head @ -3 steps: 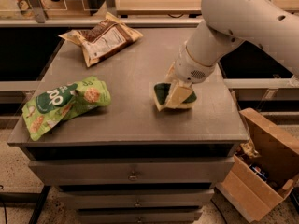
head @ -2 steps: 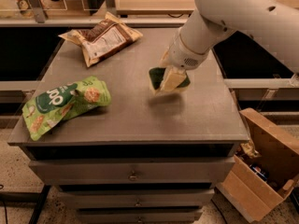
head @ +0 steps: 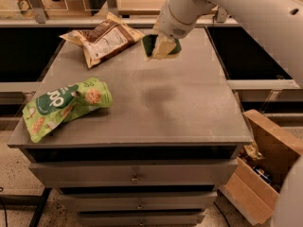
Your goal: Move sponge near brown chip bag
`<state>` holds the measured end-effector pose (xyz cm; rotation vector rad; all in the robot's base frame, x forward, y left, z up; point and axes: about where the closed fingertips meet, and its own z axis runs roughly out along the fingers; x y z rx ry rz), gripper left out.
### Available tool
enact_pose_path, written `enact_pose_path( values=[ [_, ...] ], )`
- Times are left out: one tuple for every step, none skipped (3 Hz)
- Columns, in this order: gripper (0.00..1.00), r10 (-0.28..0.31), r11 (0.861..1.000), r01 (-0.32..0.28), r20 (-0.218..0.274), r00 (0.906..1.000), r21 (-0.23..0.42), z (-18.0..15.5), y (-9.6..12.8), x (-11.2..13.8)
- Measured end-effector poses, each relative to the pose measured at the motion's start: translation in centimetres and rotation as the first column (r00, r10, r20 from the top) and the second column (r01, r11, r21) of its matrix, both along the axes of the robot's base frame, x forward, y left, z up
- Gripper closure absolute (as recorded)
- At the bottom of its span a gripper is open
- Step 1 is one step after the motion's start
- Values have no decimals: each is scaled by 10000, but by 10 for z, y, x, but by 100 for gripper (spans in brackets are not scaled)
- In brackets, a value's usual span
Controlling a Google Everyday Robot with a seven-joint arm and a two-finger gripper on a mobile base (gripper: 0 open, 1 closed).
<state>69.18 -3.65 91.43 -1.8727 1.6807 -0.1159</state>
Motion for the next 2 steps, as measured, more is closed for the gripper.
enact_pose_path(
  values=[
    [100,163,9990,-197,833,9964,393,15,27,43],
    [84,566,9940,-693,1439,9880,850,23,61,64]
  ],
)
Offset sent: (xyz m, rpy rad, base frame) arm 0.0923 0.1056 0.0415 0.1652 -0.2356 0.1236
